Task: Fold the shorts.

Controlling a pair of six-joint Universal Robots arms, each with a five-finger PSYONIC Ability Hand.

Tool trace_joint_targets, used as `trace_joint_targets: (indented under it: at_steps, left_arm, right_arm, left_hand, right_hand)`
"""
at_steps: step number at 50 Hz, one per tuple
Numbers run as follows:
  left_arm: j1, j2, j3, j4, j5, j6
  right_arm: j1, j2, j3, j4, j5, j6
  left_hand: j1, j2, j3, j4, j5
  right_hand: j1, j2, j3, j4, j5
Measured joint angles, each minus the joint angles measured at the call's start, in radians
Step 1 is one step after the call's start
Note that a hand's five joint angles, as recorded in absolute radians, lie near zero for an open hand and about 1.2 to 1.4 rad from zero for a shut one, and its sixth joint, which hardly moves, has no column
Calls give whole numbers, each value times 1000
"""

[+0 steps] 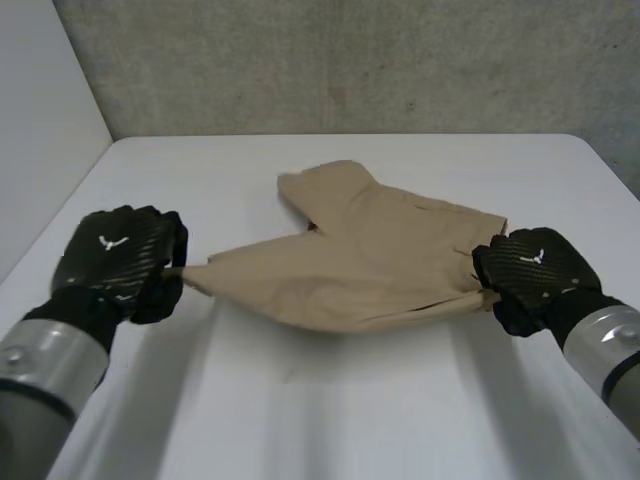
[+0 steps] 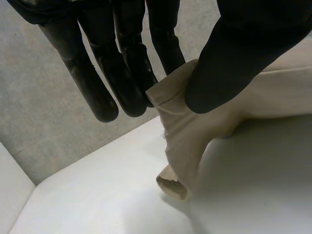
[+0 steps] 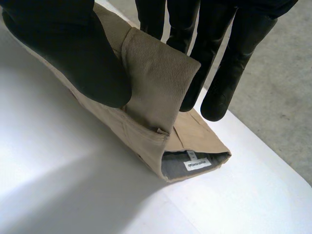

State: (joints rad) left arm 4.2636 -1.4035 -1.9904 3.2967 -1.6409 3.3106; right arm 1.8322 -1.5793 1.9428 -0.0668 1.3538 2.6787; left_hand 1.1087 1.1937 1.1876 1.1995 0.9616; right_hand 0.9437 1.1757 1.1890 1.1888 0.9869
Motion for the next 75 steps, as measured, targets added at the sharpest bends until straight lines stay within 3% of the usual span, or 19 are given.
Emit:
trace_joint_targets:
  at_steps: [11, 18, 25, 33, 36, 39, 41, 47, 53, 56, 60, 66, 75]
  left_arm:
    - [-35, 146, 19, -408, 9, 145]
    - [-88, 170, 13, -477, 10, 157]
    - [-126, 87, 6, -373, 9, 154]
    - [-114, -166, 73, -158, 8, 168]
    - [-108, -326, 202, -97, 5, 217]
    - [-106, -382, 281, -79, 3, 251]
    - [-104, -453, 452, -42, 1, 322]
    - [-99, -473, 688, 64, -2, 394]
    - [-88, -402, 839, 332, -5, 416]
    - [-85, -339, 829, 452, -8, 413]
    - [-83, -296, 780, 502, -9, 408]
    - [-75, -278, 659, 458, -9, 389]
    - [-64, -307, 297, 375, -1, 297]
  right_arm:
    - [-5, -157, -88, 484, -91, -256]
    - [-13, -174, -78, 583, -122, -338]
    - [-31, -127, -61, 514, -127, -356]
    - [-29, 49, -102, 381, -115, -342]
    - [-26, 154, -207, 340, -99, -316]
    - [-24, 189, -277, 318, -87, -291]
    - [-23, 224, -413, 273, -57, -231]
    - [-20, 219, -644, 135, -2, -104]
    - [-21, 130, -787, -101, 36, 19]
    - [-25, 83, -779, -174, 40, 42]
    - [-28, 51, -736, -183, 35, 50]
    - [-25, 44, -644, -115, 24, 42]
    - [-18, 115, -381, -21, 17, 5]
  left_hand:
    - [0, 0, 0, 0, 0]
    - [0, 0, 0, 0, 0]
    - [0, 0, 0, 0, 0]
    - [0, 0, 0, 0, 0]
    - [0, 0, 0, 0, 0]
    - [0, 0, 0, 0, 0]
    - [0, 0, 0, 1, 0]
    - [0, 0, 0, 0, 0]
    - [-1, 2, 4, 1, 0]
    - [-1, 2, 4, 1, 0]
    - [-1, 2, 4, 1, 0]
    - [-1, 3, 4, 1, 0]
    - [-1, 3, 4, 1, 0]
  right_hand:
    - [0, 0, 0, 1, 0]
    - [0, 0, 0, 4, 0]
    - [0, 0, 0, 4, 0]
    - [0, 0, 0, 4, 0]
    - [0, 0, 0, 4, 0]
    - [0, 0, 0, 4, 0]
    - [0, 0, 0, 4, 0]
    - [0, 0, 0, 4, 0]
    - [0, 0, 0, 4, 0]
    - [0, 0, 0, 4, 2]
    - [5, 2, -11, 0, 11]
    - [5, 5, -10, 6, 11]
    - [5, 5, -2, 6, 11]
